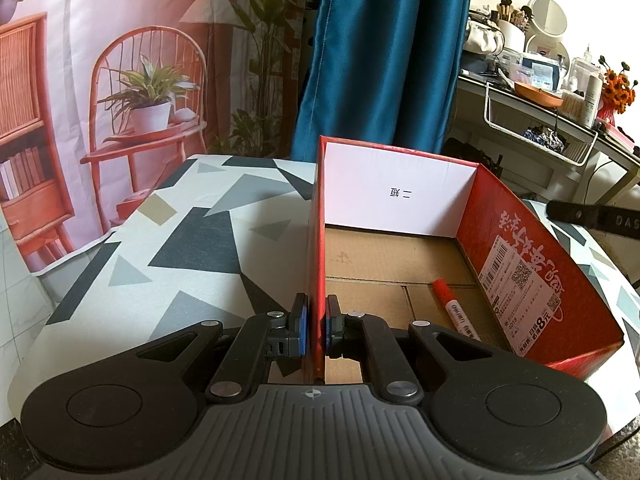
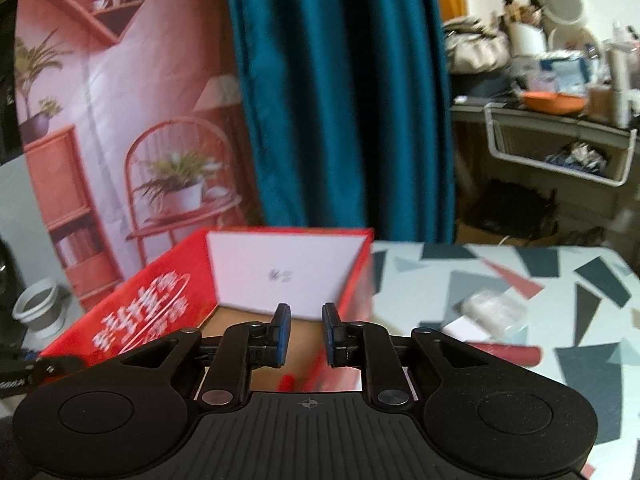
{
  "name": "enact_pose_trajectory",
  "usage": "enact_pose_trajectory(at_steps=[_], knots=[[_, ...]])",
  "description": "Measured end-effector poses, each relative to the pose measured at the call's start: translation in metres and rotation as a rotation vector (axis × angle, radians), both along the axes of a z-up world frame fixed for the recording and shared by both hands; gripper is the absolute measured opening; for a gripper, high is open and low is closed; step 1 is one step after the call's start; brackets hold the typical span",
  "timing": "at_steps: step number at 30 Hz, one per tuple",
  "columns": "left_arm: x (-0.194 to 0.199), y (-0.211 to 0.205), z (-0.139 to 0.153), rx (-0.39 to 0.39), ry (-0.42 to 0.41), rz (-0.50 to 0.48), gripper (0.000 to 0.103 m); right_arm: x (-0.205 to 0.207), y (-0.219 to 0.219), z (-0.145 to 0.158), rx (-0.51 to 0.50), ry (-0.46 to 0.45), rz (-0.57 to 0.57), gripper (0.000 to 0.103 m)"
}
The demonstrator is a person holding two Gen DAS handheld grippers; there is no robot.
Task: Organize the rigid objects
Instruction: 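Move the right gripper to the pink checkered pen and grasp it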
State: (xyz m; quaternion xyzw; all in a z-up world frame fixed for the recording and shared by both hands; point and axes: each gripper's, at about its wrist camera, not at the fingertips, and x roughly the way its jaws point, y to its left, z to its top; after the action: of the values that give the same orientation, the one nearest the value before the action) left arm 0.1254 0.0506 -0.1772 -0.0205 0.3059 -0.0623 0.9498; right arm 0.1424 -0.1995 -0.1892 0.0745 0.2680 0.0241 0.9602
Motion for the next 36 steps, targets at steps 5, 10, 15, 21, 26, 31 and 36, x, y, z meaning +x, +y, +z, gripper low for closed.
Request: enact_pose_trajectory(at_steps=[5, 10, 15, 21, 26, 31, 36], knots=[[0.0, 0.0, 0.0, 0.0, -0.001, 0.0, 0.009, -0.007, -0.026, -0.002, -0.061, -0.062, -0.099, 0.019], [0.0, 0.001, -0.001, -0.005, 0.001, 0.001, 0.009, -0.012, -0.063, -0.023, -0.038, -0.014, -0.228, 0.027], [0.0, 0.001, -0.001, -0.01, 0.003, 0.004, 0.009, -0.021, -0.08, -0.052, -0.024, 0.046, -0.284, 0.041], [0.0, 0.001, -0.001, -0.006, 0.003, 0.006, 0.009, -0.017, -0.076, -0.088, -0.031, 0.141, -0.238, 0.042], [0.0, 0.001, -0.001, -0.006, 0.001, 0.005, 0.009, 0.002, -0.062, -0.11, -0.083, 0.198, -0.136, 0.042], [0.0, 0.001, -0.001, -0.003, -0.002, 0.008, 0.009, 0.009, -0.05, -0.12, -0.083, 0.212, -0.083, 0.042], [-0.001, 0.0, -0.001, -0.006, -0.002, 0.009, 0.009, 0.006, -0.043, -0.126, -0.12, 0.214, -0.059, 0.042]])
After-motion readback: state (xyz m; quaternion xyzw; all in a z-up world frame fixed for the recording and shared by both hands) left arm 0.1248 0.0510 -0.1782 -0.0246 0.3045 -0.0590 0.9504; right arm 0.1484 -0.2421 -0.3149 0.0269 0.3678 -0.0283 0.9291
